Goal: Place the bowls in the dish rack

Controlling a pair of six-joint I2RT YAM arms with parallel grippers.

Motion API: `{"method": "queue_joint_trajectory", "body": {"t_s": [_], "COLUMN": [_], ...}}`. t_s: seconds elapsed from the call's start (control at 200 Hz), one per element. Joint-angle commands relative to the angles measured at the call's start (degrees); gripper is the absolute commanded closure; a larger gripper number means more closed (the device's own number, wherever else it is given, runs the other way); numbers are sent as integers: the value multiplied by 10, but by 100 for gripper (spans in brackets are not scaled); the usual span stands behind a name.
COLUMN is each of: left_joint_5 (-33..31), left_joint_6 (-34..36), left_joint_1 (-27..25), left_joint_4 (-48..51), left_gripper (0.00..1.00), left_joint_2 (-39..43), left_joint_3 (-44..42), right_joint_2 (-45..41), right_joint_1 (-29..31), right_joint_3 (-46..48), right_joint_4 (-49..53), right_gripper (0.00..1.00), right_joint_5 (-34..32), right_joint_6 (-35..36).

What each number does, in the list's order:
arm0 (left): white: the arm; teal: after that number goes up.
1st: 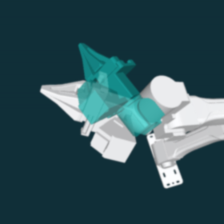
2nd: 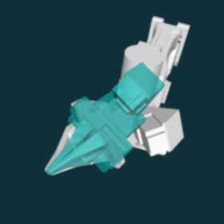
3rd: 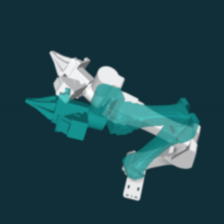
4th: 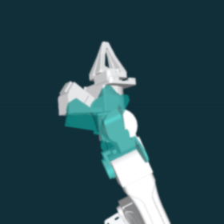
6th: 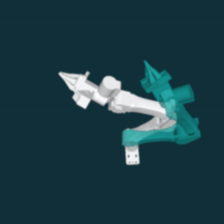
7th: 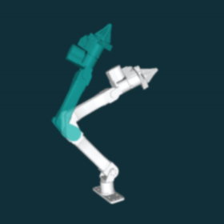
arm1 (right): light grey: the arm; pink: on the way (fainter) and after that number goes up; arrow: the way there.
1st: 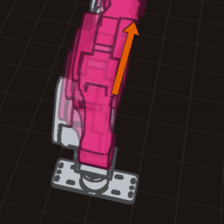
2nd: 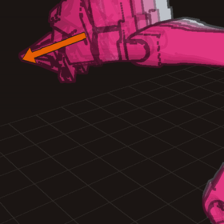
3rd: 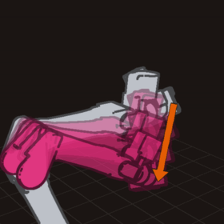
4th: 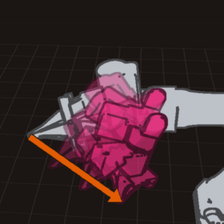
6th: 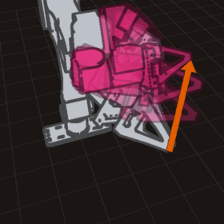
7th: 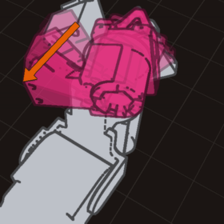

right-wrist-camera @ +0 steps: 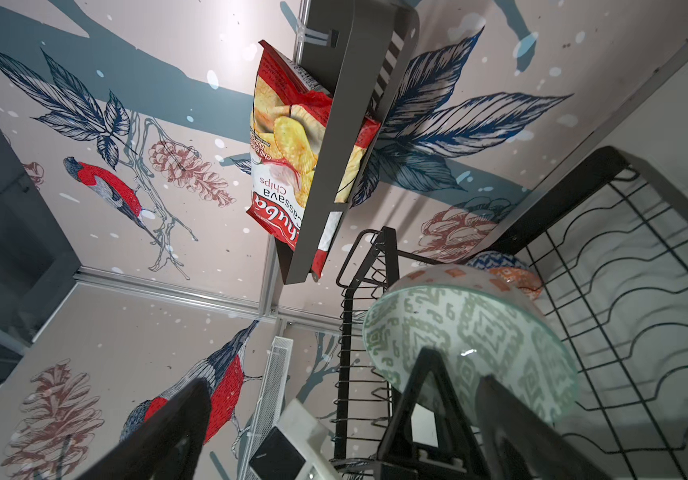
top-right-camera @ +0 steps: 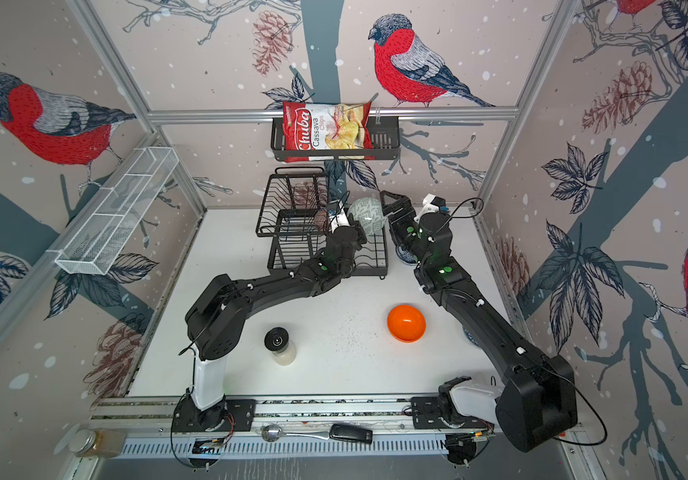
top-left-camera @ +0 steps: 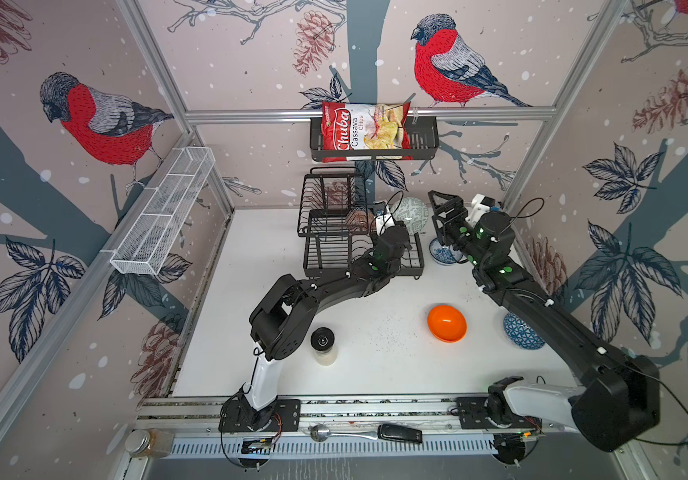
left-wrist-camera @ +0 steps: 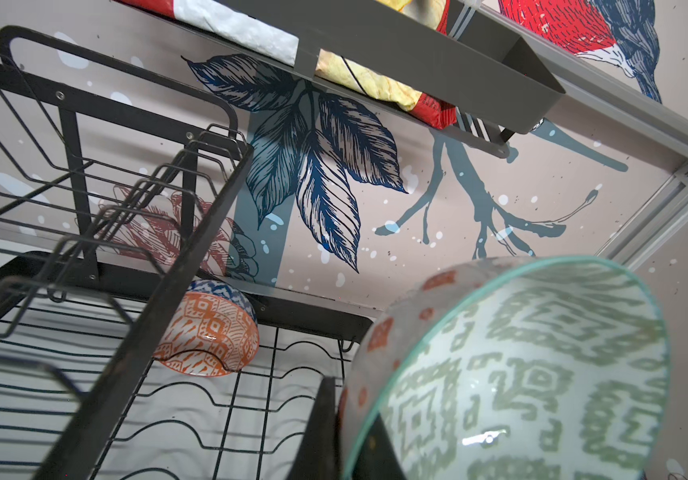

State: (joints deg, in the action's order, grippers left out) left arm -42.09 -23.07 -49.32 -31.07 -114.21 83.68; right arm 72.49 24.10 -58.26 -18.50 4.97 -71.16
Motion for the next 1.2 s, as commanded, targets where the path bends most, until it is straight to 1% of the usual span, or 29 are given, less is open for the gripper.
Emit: {"method": "queue_joint_trajectory", "body": {"t_s": [0.0,0.09,0.185,0.4,0.585,0.74,1.071,1.196], "left_joint_5": [-20,-22,-23,-30,-42,-51,-60,-67], "left_joint_6": [35,46,57,80,112,140,180,205], "left_joint_1": [-2,-3,-6,-13,-22,-28,-33,-38], "left_joint_4": [-101,-137,-154,-199,-247,-286,-323,-340], "left_gripper": [100,100,100,100,100,100,100,100], "left_joint_2": [2,6,5,7,8,13,8,4], "left_joint_3": [-13,-32,-38,-55,-74,-90,-97,-92], "right_joint_2": [23,41,66,112,140,166,195,199], "right_joint_1": [5,6,8,17,6,-8,-8,-6], "right_joint_3": [-1,0,-3,-25,-28,-37,-61,-66], "right_joint_4": [-68,-93,-122,-145,-170,-188,-195,-196], "right_gripper": [0,1,5,13,20,26,40,48], "right_joint_5": [27,40,60,65,63,78,91,96], "right_joint_6": [-56,-83,-114,-145,-178,-207,-226,-227]}}
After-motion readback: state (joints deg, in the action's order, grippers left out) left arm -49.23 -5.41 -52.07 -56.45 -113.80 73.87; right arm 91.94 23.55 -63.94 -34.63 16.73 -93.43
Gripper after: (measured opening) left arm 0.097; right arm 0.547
